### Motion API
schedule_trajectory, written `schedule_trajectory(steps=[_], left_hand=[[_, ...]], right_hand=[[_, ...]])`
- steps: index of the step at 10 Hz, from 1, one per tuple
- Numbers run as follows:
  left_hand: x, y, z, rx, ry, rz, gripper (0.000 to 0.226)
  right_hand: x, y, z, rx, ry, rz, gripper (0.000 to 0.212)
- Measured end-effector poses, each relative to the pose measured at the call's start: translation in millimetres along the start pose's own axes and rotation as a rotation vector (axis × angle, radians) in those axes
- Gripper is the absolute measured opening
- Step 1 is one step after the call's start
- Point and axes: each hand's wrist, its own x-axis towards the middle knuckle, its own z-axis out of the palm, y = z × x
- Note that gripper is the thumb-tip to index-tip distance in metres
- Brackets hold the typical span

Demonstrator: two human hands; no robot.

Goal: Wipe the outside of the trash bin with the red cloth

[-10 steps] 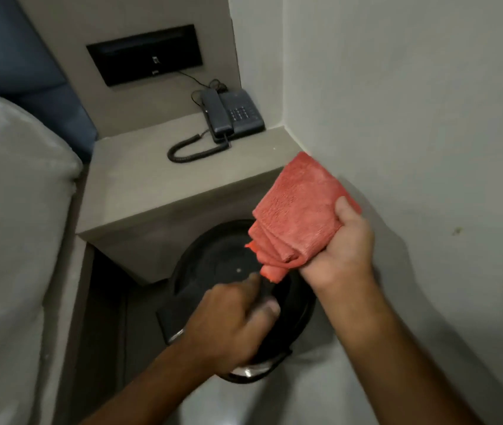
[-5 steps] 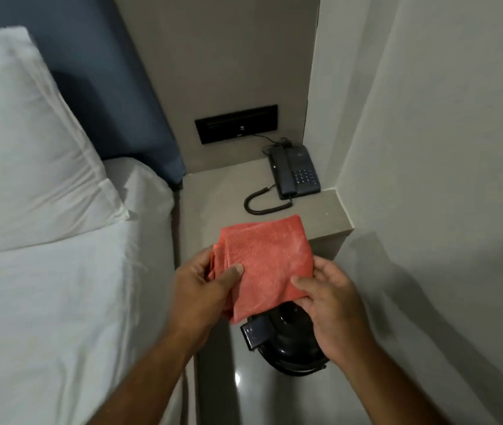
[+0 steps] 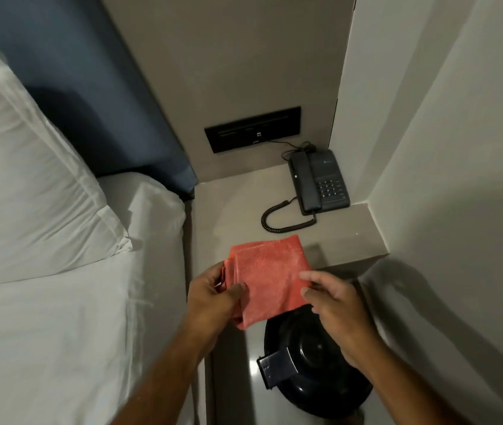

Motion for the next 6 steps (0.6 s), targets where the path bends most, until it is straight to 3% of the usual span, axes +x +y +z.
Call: schedule_trajectory(steps=[2, 4, 5, 6], left_hand=[[71.9, -40.5, 18.5, 0.245, 0.118, 0.057, 0.037], [123.2, -79.7, 33.7, 0.608, 0.262, 0.009, 0.007], [146.9, -101.0, 31.9, 0.681, 0.167, -0.043, 0.01], [161.1, -103.7, 15.7, 0.798, 0.025, -0.041, 0.03]], right_hand=[[89.2, 39.2, 13.0, -0.254, -0.217, 0.145, 0.051], [149.5, 60.8, 46.5, -0.323, -0.22, 0.182, 0.057], [168.8, 74.4, 65.0, -0.366, -0.201, 0.207, 0.055], [177.9, 79.2, 75.0, -0.493, -0.185, 0.151, 0.07]])
